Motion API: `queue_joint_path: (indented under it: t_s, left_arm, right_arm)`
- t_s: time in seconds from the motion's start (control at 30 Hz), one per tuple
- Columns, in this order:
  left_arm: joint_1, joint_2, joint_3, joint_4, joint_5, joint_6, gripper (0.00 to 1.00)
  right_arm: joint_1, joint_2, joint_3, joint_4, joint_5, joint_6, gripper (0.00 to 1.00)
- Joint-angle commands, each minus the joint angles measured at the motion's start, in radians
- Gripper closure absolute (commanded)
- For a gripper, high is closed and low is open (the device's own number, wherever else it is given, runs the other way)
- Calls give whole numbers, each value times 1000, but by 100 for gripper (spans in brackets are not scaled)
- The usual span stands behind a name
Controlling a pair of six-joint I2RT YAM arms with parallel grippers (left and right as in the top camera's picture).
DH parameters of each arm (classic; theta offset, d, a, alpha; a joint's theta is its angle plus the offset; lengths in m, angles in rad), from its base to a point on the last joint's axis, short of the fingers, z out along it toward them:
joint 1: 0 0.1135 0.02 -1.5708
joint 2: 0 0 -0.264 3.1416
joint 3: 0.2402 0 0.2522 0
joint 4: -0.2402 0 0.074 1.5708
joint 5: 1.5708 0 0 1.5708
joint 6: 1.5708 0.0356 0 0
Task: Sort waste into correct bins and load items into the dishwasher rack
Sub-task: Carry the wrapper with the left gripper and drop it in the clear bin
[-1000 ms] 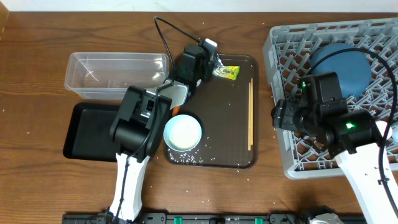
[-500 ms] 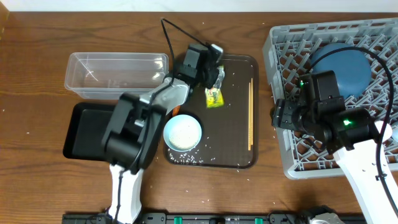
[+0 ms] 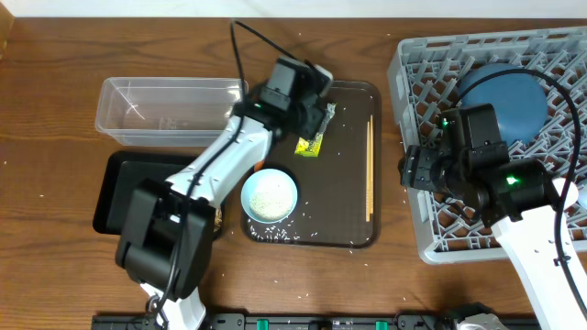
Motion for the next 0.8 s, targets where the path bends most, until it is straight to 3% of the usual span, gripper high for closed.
queue_joint_path:
  t_s: [0.0, 0.17, 0.3, 0.33, 0.47, 0.6, 0.77]
  left_arm:
    - [-56, 31, -19, -18, -2, -25, 18]
    - [-121, 98, -19, 34, -190, -21, 18]
    - [-130, 194, -19, 135, -216, -22, 19]
    - [-130, 214, -19, 156, -216, -22, 27]
    - [-130, 226, -18, 193, -216, -26, 91]
    - [-130, 156, -1, 97, -216, -46, 94]
    - [-129, -60, 5, -112, -217, -81, 94]
  right_arm:
    - [13, 3, 4, 1, -1, 11, 26]
    - [13, 3, 4, 0, -1, 11, 26]
    - [13, 3, 4, 4, -1, 10, 26]
    - [13, 3, 4, 4, -1, 10, 26]
    - [13, 3, 4, 4, -1, 10, 25]
    - [13, 3, 4, 4, -1, 10, 25]
    - [13, 3, 4, 6, 0, -2, 24]
